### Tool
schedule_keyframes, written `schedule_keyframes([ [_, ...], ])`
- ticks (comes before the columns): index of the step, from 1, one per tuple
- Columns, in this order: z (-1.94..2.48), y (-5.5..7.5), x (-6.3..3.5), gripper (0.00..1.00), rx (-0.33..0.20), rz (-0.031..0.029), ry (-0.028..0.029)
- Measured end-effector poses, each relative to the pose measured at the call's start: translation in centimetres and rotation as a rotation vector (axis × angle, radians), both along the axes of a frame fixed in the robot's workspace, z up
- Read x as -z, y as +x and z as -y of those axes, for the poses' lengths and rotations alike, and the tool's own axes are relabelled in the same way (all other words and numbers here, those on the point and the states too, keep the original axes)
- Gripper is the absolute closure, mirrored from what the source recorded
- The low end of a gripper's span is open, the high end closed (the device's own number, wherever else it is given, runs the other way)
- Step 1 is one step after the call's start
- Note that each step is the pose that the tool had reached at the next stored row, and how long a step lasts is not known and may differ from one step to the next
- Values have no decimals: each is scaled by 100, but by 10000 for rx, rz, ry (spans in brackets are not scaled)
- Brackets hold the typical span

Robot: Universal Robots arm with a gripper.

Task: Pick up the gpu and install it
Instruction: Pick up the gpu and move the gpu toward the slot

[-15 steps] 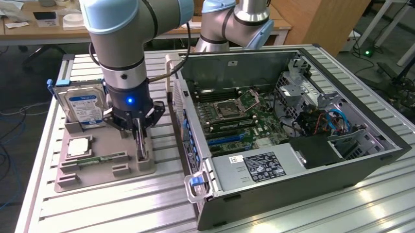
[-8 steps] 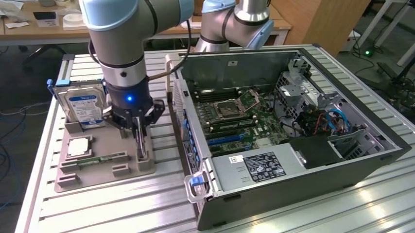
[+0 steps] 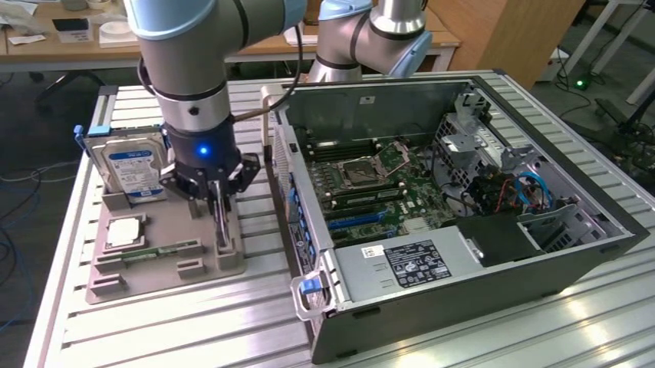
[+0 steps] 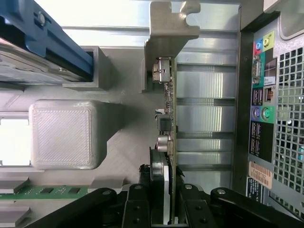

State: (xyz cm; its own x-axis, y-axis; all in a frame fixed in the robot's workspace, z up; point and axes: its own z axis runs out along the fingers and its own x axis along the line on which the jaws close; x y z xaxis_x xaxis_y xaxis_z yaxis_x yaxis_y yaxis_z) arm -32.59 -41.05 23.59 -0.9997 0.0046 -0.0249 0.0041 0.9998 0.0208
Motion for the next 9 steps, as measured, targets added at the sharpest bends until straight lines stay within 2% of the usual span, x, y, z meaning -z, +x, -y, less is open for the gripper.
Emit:
schedule_keyframes([
  [9,0,0,-88,72,0,0,0],
])
